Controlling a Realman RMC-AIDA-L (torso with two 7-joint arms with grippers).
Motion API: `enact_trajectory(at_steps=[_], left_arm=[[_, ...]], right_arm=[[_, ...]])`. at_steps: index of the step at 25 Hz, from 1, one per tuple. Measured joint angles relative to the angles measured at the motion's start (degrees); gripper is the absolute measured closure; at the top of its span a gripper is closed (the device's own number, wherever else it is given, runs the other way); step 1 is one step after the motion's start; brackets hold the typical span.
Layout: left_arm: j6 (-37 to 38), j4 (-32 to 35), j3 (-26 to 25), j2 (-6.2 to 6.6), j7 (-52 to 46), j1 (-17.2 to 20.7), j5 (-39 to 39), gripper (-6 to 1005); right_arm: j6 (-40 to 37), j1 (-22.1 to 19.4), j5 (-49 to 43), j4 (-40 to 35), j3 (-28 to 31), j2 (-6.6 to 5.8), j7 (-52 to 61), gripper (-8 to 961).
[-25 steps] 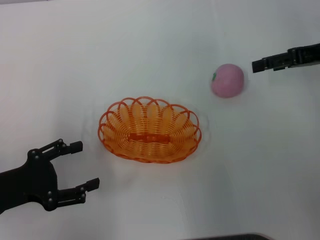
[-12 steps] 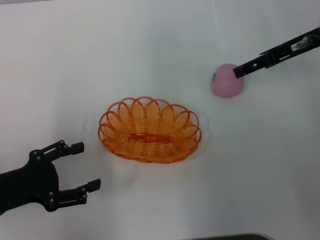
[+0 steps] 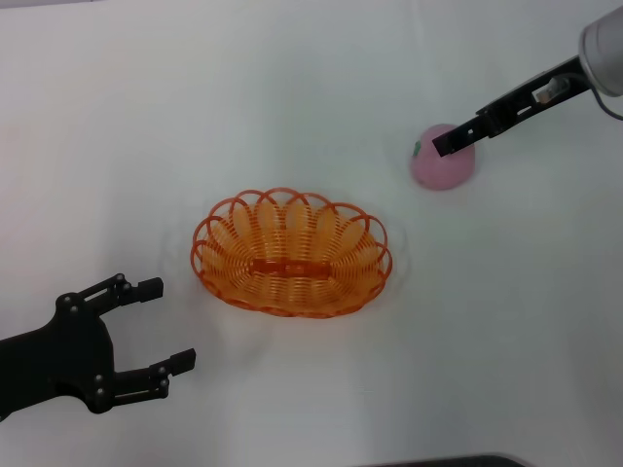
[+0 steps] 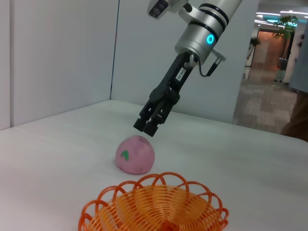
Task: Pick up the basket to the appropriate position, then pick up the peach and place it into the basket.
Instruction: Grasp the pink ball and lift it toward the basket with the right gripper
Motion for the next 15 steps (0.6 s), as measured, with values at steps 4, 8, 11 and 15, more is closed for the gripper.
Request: enact_trajectory(at_steps=[4,8,11,15], left_arm=[[0.0,0.0,0.0,0.0,-0.1,0.0,0.0,114],[0.0,0.0,0.0,0.0,-0.1,0.0,0.0,115],[0.0,0.0,0.0,0.0,-0.2,-0.1,0.0,115],[0.1,0.0,0.0,0.0,-0.2,-0.1,0.0,115]], right_arm=[[1.8,0.2,0.0,1.9,-2.1,0.02,0.4,21],[3.9,0.8,-0.1,4.4,-3.8,0.02,0.4,20],[5.5,1.3,-0.1,6.0,-5.2,0.02,0.6,21],[6.8,1.6,-0.1,6.9,-6.4,0.02,0.9,22]])
